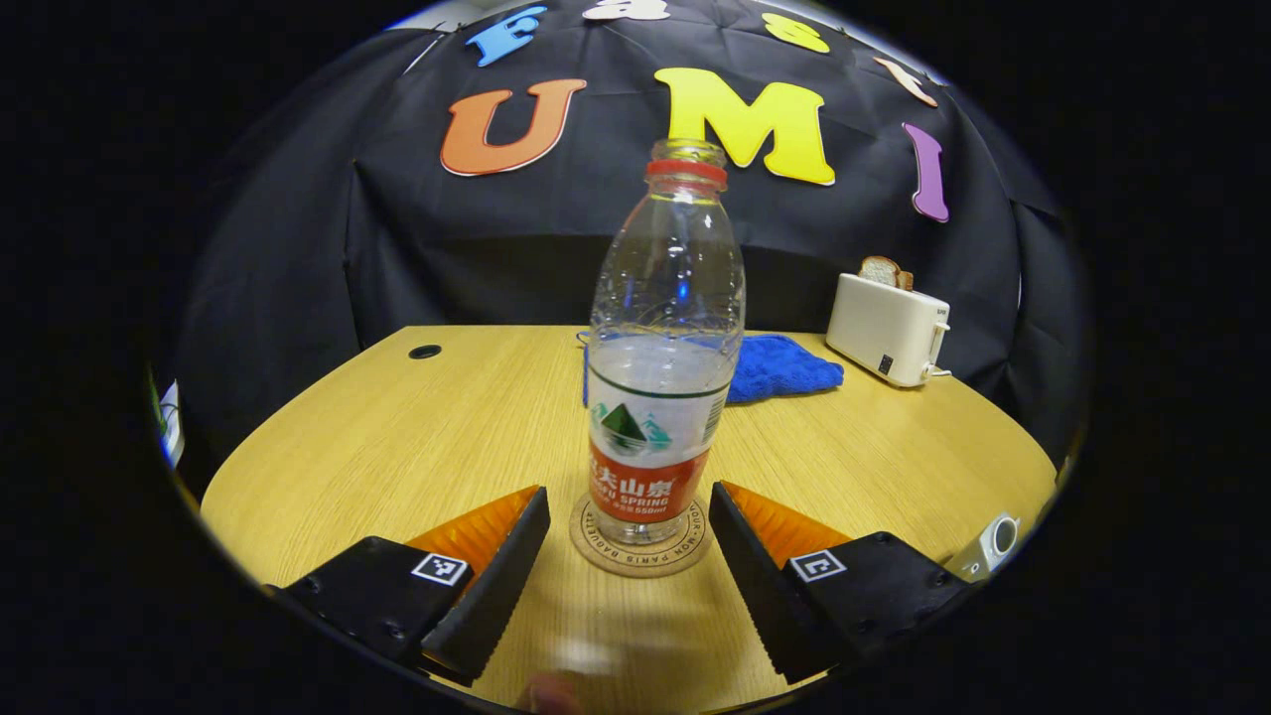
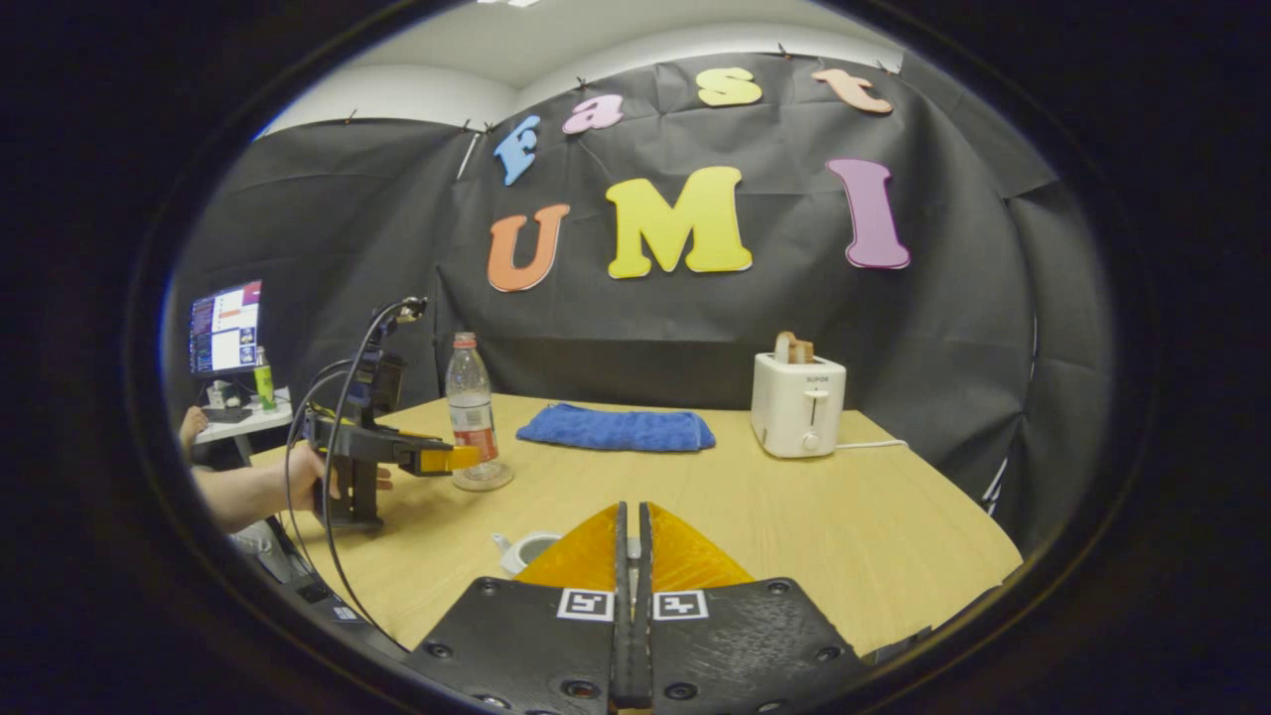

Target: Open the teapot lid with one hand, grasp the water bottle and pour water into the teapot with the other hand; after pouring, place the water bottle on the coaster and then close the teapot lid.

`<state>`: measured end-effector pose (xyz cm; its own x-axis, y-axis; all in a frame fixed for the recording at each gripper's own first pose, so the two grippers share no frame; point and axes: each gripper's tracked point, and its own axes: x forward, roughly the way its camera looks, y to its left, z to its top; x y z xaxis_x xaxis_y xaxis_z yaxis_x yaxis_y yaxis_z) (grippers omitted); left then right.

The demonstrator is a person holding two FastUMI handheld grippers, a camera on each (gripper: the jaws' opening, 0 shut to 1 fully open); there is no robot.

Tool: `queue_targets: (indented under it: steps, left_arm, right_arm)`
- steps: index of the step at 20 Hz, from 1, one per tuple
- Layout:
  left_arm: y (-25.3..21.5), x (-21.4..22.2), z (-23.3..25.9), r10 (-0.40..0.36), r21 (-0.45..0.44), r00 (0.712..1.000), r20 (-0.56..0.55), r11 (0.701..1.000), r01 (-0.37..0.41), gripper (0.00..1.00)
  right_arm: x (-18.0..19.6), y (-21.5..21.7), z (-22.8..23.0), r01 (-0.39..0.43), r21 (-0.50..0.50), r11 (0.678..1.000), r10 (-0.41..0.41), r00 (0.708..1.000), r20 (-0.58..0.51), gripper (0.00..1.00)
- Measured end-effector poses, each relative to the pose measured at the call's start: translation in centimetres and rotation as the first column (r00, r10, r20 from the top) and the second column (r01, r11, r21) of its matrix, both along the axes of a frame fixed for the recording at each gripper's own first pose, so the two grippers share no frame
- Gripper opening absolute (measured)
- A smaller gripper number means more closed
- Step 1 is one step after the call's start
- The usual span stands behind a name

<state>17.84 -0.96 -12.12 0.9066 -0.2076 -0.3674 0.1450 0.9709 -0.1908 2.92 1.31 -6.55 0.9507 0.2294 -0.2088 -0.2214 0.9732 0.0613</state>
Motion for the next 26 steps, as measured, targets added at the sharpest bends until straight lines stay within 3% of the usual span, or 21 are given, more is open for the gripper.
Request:
queue_targets:
  steps: [9, 13, 26]
  left_arm:
    - [6.0, -8.5, 5.9, 0.140, 0.038, 0.974, 0.179, 0.988, -0.149, 1.00]
    - [7.2, -11.1, 6.7, 0.186, 0.020, 0.958, 0.218, 0.981, -0.195, 1.00]
    - [7.2, -12.1, 7.4, 0.202, 0.024, 0.950, 0.240, 0.977, -0.213, 1.00]
  right_arm:
    - [3.0, 5.7, -1.1, -0.131, 0.061, 0.990, 0.130, 0.991, 0.017, 0.00]
    - [3.7, 6.9, -2.5, -0.157, 0.038, 0.987, 0.157, 0.988, 0.004, 0.00]
    - [3.9, 6.8, -4.8, -0.156, 0.022, 0.987, 0.157, 0.988, -0.001, 0.00]
